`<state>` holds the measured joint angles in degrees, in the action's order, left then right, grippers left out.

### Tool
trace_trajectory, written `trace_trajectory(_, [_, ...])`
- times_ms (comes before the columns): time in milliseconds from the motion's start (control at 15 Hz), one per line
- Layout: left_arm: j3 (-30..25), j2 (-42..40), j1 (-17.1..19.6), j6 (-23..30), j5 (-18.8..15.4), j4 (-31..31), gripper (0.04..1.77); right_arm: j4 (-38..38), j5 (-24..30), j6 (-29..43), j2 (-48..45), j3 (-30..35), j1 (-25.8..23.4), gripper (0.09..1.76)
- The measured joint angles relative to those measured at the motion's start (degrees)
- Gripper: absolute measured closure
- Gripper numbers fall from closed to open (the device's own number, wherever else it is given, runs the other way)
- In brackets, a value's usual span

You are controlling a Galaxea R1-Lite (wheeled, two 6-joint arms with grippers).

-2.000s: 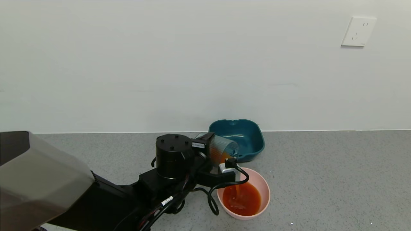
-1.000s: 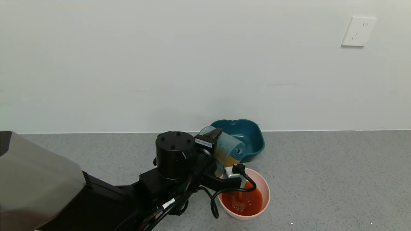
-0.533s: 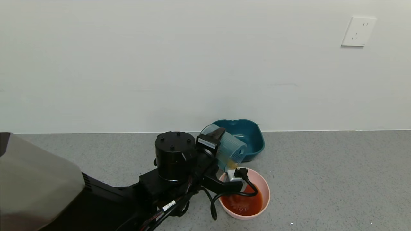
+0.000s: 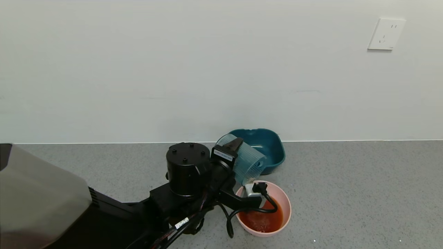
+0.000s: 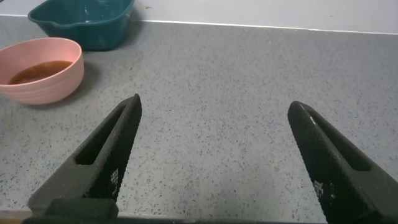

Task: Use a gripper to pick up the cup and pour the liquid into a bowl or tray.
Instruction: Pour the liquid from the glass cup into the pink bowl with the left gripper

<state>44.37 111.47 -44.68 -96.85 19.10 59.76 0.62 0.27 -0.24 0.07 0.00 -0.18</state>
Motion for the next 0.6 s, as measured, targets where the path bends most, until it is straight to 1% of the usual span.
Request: trace_trajectory(600, [-0.4,0.0,0.0,0.5,0.0,0.0,0.55,0.0,0.0,0.0,0.0,0.0,0.0,0.14])
